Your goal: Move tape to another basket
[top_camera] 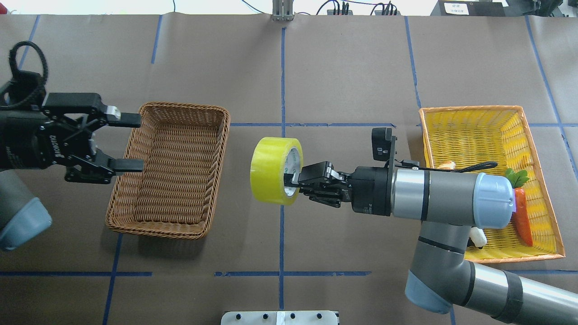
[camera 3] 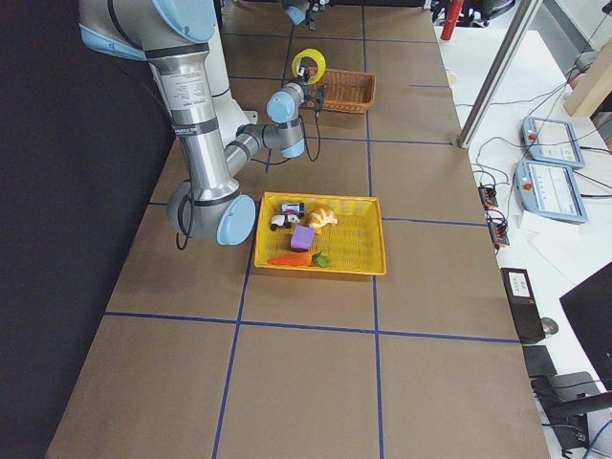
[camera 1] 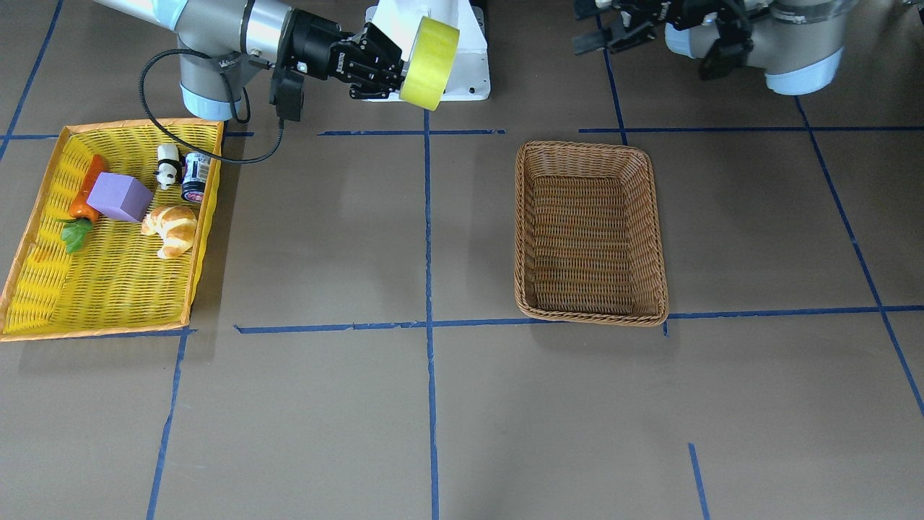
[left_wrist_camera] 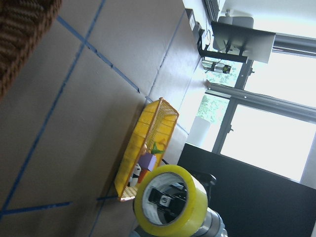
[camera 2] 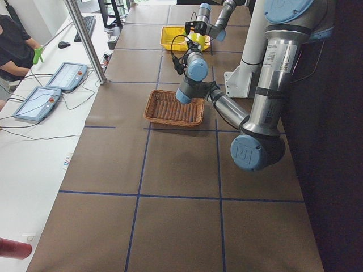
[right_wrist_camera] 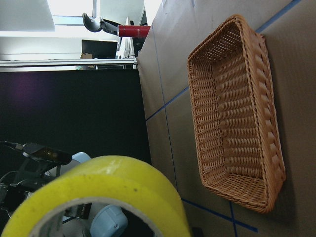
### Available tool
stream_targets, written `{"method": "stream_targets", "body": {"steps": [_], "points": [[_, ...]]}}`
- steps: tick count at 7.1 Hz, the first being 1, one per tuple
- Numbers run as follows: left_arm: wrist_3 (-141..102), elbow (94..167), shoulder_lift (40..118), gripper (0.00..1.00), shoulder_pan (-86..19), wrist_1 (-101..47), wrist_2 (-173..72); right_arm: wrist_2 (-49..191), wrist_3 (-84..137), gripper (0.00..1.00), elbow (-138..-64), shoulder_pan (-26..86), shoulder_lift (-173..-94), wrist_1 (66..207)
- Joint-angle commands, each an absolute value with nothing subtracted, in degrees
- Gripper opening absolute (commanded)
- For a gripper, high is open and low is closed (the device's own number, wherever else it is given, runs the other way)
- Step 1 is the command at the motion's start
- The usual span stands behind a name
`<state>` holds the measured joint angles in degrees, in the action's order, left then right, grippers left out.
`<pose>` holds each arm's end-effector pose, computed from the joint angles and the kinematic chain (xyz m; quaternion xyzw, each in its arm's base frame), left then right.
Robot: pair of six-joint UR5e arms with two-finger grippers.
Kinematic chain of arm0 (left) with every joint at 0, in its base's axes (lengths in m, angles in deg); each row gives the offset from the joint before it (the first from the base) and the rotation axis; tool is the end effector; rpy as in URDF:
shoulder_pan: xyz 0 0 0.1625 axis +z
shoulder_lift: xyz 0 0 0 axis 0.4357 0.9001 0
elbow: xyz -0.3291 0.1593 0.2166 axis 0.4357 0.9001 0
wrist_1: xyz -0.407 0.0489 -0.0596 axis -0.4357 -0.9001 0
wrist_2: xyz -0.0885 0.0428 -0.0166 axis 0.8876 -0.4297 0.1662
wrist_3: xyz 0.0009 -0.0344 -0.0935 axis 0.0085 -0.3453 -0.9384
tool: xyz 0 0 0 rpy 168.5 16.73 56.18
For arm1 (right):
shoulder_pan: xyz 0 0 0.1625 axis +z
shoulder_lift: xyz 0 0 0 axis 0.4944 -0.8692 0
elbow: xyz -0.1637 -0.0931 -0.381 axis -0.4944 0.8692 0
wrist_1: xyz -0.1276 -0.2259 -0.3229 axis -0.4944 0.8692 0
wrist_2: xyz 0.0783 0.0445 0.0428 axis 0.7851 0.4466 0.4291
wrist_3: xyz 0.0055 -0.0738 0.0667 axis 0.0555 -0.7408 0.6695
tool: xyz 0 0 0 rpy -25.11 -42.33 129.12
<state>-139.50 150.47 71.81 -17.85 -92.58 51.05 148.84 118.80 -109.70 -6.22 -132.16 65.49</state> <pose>0.2559 -0.3533 0.2312 -0.1388 0.8501 -0.1252 0.4924 -0.4372 -0.3138 0.2109 -0.0132 -0.8522 0.1082 0.5118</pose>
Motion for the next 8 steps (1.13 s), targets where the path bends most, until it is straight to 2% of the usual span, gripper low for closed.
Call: {"method": "stream_targets", "body": {"steps": [1,8], "points": [[-139.78,150.03,75.00,1.00,-13.65,-92.59,48.31,151.17,118.84,0.02,-110.67,-6.87,-131.29,65.18],[-139.60,149.85,78.26,1.00,-7.65,-91.88,44.69,153.39,119.02,0.02,-111.30,-9.59,-129.45,65.18]]}}
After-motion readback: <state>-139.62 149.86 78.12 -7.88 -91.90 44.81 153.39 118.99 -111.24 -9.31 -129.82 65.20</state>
